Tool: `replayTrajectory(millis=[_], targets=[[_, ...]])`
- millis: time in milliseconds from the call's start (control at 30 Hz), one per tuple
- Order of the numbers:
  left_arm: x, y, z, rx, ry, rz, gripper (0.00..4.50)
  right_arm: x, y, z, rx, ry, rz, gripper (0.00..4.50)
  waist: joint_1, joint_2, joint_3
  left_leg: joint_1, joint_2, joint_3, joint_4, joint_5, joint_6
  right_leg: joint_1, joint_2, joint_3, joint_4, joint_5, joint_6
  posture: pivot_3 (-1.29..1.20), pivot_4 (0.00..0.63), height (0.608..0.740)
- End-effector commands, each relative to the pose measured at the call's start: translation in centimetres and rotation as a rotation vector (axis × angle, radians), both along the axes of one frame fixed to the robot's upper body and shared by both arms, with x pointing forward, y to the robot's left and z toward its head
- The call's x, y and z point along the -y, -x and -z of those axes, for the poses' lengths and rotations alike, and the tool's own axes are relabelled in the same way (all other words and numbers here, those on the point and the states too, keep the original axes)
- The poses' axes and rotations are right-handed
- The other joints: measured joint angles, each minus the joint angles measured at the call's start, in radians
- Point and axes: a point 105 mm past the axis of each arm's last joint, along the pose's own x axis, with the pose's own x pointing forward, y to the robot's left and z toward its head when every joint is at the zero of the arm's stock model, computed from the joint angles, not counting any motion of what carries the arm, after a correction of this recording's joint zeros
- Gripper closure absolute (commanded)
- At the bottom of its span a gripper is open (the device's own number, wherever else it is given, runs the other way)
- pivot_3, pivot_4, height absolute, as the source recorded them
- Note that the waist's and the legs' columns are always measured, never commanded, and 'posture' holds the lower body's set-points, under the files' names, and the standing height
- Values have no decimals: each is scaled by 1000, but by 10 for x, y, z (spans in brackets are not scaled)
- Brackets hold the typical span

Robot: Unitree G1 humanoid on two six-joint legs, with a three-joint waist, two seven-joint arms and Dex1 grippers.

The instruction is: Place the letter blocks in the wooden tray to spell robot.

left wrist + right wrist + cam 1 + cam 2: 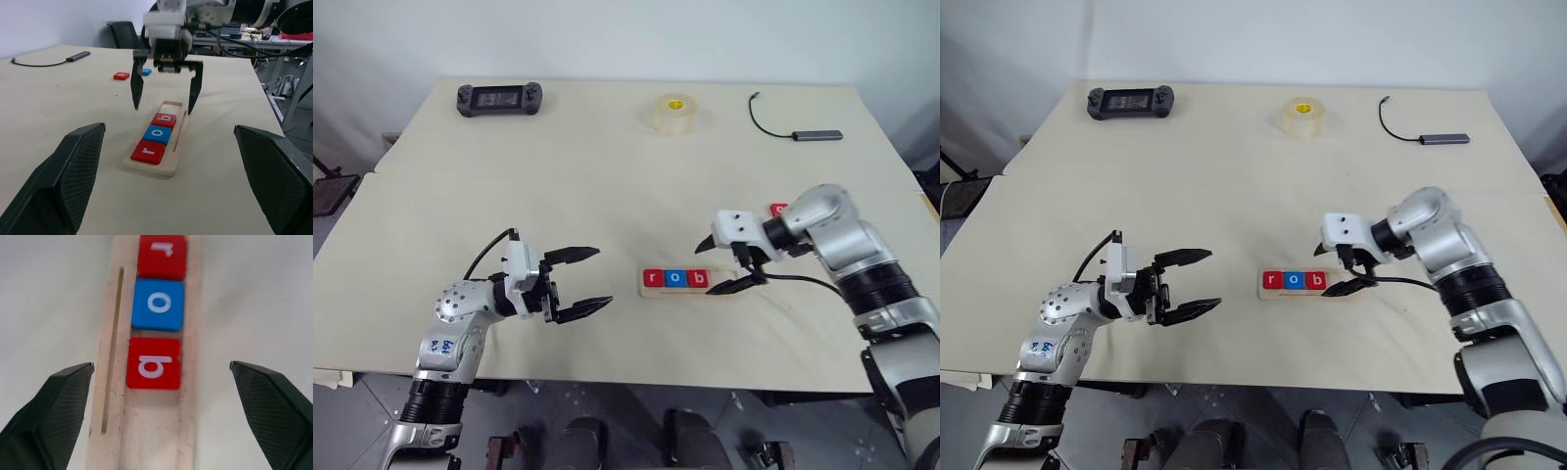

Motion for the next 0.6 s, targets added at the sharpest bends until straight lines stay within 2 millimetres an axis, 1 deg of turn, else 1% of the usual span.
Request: replayTrajectory(millis=[33,100,200,233,267,300,367,467,500,533,600], targets=[[1,2,-7,29,18,8,0,16,14,-15,-29,-40,9,15,1,0,0,0,0,0,0,0,0,0,0,0,0,0,0,0,150,740],[2,2,-6,28,20,12,0,29,16,-13,-15,-47,58,15,2,0,0,0,0,-1,0,0,0,1,0,-1,-1,0,0,0,150,740],[3,2,-6,26,20,14,0,39,19,-12,6,-75,99,15,0,0,0,0,0,0,0,0,0,1,0,0,-1,0,0,0,150,740],[3,2,-5,23,19,18,0,43,24,-7,-16,-81,110,15,-2,0,0,0,0,0,0,0,0,1,0,0,-1,0,0,0,150,740],[3,2,-4,18,18,24,0,47,25,-1,-17,-75,129,394,-2,0,0,0,0,0,0,0,0,1,0,0,-1,0,0,0,150,740],[3,2,-4,15,15,30,0,48,25,4,-9,-78,145,629,-3,0,0,0,1,0,0,0,0,1,0,0,-1,0,0,0,150,740],[5,1,-3,13,12,42,0,46,21,11,-5,-99,180,1280,-5,0,0,0,1,1,0,0,0,1,0,1,-1,0,0,0,150,740],[7,0,-4,16,11,52,0,40,16,16,-26,-122,208,2302,-5,0,0,1,1,2,0,0,0,0,0,2,0,0,0,0,150,740],[7,0,-5,18,10,54,0,37,15,17,-36,-128,210,2569,-4,0,0,1,1,2,0,0,0,0,0,2,0,0,0,0,150,740],[7,-1,-6,19,10,55,0,34,14,18,-41,-135,208,3015,-4,0,0,1,1,2,0,0,-1,0,0,2,1,0,0,0,150,740],[6,-2,-6,21,8,55,0,30,13,19,-55,-140,203,3623,-3,0,0,1,1,2,0,0,0,0,0,1,1,0,0,0,150,740]])
